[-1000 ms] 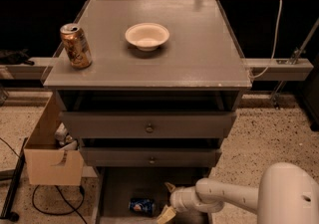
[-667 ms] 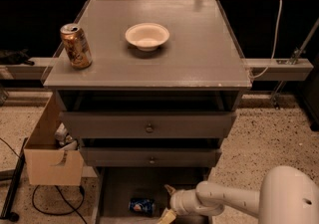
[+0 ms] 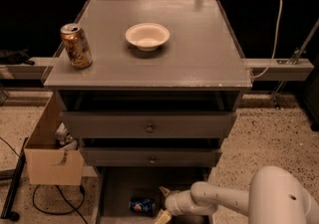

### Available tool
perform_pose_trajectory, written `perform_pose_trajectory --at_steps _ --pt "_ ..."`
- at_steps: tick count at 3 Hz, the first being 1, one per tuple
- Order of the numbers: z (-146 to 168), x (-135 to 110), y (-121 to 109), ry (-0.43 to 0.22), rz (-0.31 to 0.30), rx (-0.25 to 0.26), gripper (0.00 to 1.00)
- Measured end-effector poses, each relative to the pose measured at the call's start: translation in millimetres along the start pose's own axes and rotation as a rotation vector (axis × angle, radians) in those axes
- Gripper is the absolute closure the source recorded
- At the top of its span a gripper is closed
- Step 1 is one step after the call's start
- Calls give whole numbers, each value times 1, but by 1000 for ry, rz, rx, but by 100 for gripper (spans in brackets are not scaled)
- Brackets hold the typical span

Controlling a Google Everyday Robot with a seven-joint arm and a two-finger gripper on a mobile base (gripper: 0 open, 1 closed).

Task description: Pick pepsi can from bottom drawer and place on counter

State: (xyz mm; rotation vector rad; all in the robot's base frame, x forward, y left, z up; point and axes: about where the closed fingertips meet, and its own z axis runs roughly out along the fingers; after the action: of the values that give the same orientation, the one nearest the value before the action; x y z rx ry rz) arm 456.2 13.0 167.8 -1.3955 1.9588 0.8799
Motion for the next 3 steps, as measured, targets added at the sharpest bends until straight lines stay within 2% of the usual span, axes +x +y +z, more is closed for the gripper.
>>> perform_pose_trajectory --at_steps 1,2,3 --pt "47 -4 -15 -35 -1 -18 0" --pt "49 -4 -18 -36 -1 -14 0" --pt "49 -4 -18 -36 -1 -14 19"
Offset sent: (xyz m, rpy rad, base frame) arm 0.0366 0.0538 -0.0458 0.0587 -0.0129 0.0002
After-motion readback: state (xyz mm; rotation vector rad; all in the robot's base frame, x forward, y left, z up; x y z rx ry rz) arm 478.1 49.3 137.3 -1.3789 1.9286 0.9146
